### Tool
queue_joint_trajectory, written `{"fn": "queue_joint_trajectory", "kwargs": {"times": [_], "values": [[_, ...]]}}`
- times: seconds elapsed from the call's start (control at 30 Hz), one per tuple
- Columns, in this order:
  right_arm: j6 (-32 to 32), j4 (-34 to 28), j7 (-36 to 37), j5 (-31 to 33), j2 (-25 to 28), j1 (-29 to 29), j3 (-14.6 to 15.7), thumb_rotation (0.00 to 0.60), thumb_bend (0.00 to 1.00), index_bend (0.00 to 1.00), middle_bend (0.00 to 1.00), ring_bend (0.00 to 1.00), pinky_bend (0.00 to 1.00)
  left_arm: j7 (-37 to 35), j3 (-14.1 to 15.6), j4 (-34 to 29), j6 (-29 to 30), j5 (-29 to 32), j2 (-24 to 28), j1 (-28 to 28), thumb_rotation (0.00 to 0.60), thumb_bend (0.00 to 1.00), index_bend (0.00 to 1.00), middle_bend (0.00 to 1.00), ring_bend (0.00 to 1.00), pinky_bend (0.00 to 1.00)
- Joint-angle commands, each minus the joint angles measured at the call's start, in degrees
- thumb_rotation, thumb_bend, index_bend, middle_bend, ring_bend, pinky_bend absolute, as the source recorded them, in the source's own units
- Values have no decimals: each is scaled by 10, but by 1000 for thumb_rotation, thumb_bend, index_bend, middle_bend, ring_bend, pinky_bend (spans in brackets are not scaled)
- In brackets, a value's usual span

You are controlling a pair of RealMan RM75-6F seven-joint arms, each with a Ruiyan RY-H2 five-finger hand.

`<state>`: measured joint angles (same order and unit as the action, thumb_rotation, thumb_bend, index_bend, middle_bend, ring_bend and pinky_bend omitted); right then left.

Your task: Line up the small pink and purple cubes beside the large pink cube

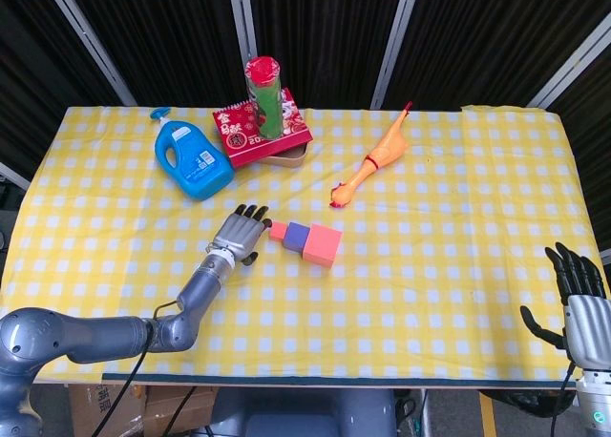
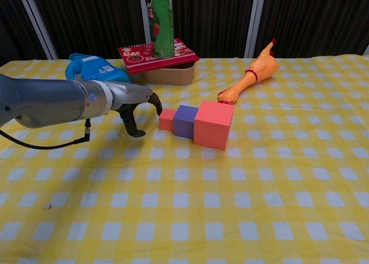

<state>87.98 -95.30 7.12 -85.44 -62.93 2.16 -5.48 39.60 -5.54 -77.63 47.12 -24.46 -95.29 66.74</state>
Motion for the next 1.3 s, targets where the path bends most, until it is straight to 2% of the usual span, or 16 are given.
{"fn": "queue_joint_trajectory", "kwargs": {"times": [0.03, 0.6, 0.73, 0.87, 1.0, 1.07, 1.13, 1.3], "values": [[0, 0, 0, 0, 0, 0, 0, 600, 367, 0, 0, 0, 36, 0, 0, 0, 0, -1, -2, 0, 600, 421, 192, 0, 0, 52], [0, 0, -1, -2, 1, -1, 2, 600, 367, 0, 0, 0, 36, 0, 4, -7, 2, -7, -1, -5, 600, 421, 181, 0, 0, 52], [0, 0, 0, -2, 2, 0, 1, 600, 367, 0, 0, 0, 36, -4, 2, -19, 8, -7, 10, -9, 600, 421, 180, 0, 0, 52], [0, 1, 3, -1, 3, -1, 2, 600, 367, 0, 0, 0, 36, -27, 1, -58, 27, -24, 41, -30, 600, 421, 158, 0, 0, 52], [2, 2, 4, 1, 3, -2, 1, 600, 367, 0, 0, 0, 36, -81, 2, -133, 69, -78, 100, -79, 600, 360, 113, 0, 0, 52], [2, 3, 0, 1, 2, -2, 0, 600, 367, 0, 0, 0, 36, -103, 15, -174, 107, -130, 134, -111, 600, 329, 85, 0, 0, 52], [4, 5, -8, 3, 1, -2, -1, 600, 367, 0, 0, 0, 36, -125, 42, -215, 167, -206, 171, -155, 600, 285, 44, 0, 0, 52], [14, 6, -30, 0, -4, -4, -2, 600, 367, 0, 0, 0, 36, -193, 110, -275, 294, -344, 231, -265, 600, 217, 0, 0, 0, 52]]}}
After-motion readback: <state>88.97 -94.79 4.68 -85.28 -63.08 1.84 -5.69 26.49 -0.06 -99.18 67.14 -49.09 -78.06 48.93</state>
